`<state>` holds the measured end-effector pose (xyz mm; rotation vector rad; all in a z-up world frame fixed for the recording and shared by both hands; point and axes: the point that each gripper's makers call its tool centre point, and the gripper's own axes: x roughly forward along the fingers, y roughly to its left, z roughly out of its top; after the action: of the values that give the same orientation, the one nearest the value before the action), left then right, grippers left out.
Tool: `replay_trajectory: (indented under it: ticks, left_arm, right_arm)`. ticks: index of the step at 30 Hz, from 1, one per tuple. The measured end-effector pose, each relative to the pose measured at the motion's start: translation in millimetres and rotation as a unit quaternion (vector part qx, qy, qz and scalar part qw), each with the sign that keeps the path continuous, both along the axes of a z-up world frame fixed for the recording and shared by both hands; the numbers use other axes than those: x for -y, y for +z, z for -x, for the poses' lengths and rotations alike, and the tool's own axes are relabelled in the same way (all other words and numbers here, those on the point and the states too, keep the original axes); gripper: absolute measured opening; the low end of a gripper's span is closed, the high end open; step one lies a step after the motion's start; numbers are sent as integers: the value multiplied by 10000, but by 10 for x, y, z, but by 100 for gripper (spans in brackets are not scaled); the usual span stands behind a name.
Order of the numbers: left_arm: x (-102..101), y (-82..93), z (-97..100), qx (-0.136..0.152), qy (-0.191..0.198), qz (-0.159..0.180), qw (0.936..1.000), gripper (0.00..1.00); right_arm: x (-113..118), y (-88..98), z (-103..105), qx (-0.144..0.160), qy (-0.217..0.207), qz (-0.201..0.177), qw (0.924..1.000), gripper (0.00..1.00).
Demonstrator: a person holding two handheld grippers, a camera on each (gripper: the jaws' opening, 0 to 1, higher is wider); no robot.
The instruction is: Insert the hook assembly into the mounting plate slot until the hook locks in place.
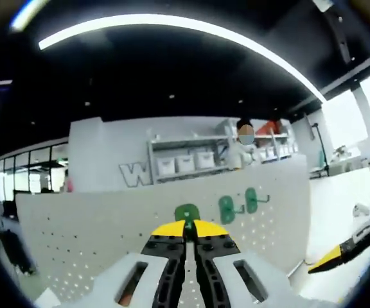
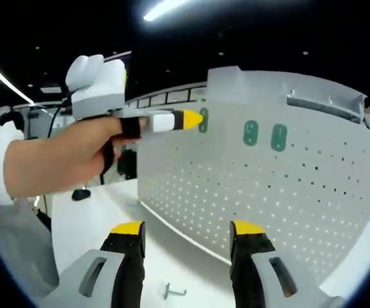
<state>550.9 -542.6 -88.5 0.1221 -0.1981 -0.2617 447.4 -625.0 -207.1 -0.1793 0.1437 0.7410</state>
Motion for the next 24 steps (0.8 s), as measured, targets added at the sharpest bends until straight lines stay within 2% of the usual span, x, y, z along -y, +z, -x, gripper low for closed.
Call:
replay_trajectory:
  ticks: [4, 11, 18, 24]
  left_arm:
    - [11, 33, -87, 34, 108, -84, 9999, 3]
    - [-25, -42, -212, -69, 253, -115, 9996, 3]
    - [-3, -21, -230, 22, 341, -350, 9988, 3]
    - [-54, -39, -266, -50, 437, -265, 9987, 3]
  right_arm:
    - [31, -31, -3, -43, -25, 9, 10000, 52]
    - [79, -52, -14, -87, -71, 12, 9999, 52]
    - [98, -64, -20, -122, -79, 21, 9999, 51]
    - [122, -85, -17, -157, -72, 28, 9998, 51]
